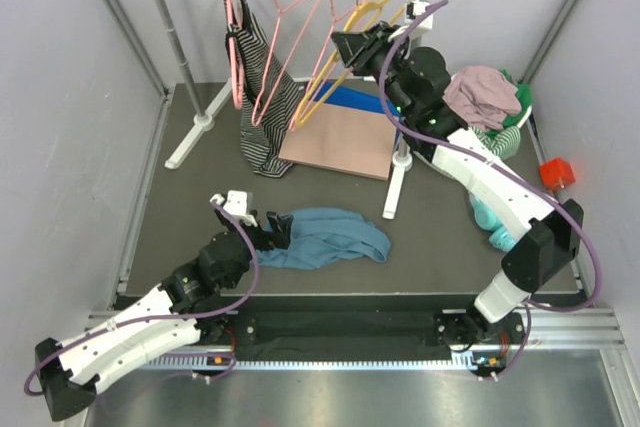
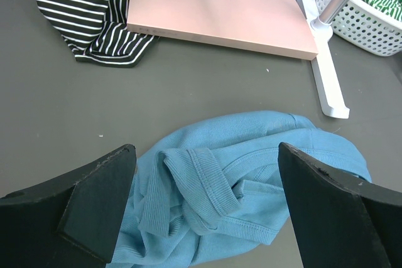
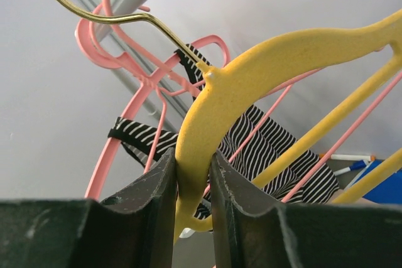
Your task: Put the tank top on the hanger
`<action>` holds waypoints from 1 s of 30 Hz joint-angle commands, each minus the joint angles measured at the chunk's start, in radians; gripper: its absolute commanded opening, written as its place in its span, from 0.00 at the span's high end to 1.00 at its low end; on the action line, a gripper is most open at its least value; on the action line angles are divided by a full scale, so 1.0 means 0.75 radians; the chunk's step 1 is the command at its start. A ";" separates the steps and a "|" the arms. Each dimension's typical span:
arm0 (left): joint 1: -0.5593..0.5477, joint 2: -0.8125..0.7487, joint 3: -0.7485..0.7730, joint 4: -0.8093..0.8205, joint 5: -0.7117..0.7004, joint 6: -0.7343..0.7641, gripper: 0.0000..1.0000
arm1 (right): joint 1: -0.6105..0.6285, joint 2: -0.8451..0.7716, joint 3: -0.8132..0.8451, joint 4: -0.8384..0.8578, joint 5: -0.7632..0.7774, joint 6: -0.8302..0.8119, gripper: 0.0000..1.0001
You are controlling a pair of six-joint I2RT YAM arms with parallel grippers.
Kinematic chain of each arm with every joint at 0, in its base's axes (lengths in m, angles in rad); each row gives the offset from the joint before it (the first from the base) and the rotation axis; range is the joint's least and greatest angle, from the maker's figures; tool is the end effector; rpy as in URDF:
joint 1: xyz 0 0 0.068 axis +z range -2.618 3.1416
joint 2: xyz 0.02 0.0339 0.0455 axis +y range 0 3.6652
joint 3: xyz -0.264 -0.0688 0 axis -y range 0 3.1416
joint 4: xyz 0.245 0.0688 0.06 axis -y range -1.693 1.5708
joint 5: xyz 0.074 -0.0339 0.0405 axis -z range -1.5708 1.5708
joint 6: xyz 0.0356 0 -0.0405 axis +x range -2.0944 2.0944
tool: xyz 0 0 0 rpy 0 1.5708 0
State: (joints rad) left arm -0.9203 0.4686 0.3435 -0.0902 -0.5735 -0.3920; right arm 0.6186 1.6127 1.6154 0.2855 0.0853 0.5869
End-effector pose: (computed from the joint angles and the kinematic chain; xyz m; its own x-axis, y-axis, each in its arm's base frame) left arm 0.0981 -0.0970 0.2395 -0.2523 -0.1984 -0.9471 0.2717 0.9249 -0.2661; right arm 0.3120 0.2184 0.4690 -0.0903 0.6130 -0.7849 -0.5539 0.6241 0.5511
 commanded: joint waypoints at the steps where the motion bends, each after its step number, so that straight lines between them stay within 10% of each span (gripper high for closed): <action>1: 0.004 -0.009 -0.008 0.018 -0.004 -0.007 0.01 | 0.002 -0.097 0.002 0.077 -0.058 -0.018 0.85; 30: 0.004 -0.007 -0.022 0.034 -0.019 -0.007 0.01 | 0.044 -0.639 -0.583 -0.174 -0.402 -0.026 0.94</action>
State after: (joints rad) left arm -0.9203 0.4686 0.3397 -0.0895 -0.5743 -0.3920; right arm 0.6392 1.2129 1.2137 0.1768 -0.1169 0.5766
